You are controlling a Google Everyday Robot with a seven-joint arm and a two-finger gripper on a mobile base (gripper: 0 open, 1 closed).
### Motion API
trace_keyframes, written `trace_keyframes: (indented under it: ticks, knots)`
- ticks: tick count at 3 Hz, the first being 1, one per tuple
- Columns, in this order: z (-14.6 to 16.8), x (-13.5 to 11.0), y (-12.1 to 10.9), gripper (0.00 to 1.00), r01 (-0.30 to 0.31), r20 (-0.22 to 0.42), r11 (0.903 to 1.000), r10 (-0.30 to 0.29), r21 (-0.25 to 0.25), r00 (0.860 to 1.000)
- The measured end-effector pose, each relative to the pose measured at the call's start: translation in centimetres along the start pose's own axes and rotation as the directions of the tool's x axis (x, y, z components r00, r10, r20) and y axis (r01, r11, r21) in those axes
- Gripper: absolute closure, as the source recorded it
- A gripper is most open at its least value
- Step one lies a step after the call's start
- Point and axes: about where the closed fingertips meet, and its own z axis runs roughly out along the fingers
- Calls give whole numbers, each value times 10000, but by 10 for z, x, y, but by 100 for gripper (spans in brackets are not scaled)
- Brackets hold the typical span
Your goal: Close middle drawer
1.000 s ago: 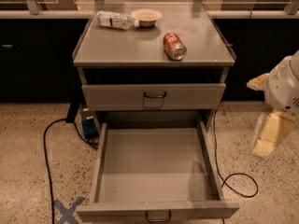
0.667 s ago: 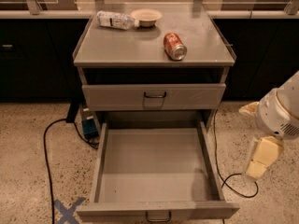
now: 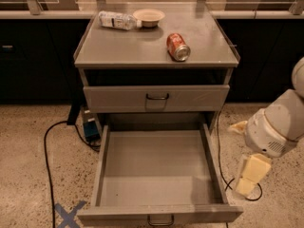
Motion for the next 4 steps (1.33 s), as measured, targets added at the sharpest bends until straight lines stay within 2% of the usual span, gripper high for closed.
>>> trace_keyframes:
  ticks: [1, 2, 3, 4]
  knots:
    - [50, -5, 25, 0, 155, 403, 9950, -116, -990, 9991]
    - [95, -5, 66, 0, 535, 374, 9802, -472, -1909, 9982]
    - [95, -5, 66, 0, 536, 374, 9801, -473, -1909, 9982]
    - [121, 3, 81, 0, 721, 396, 9727, -649, -2204, 9971]
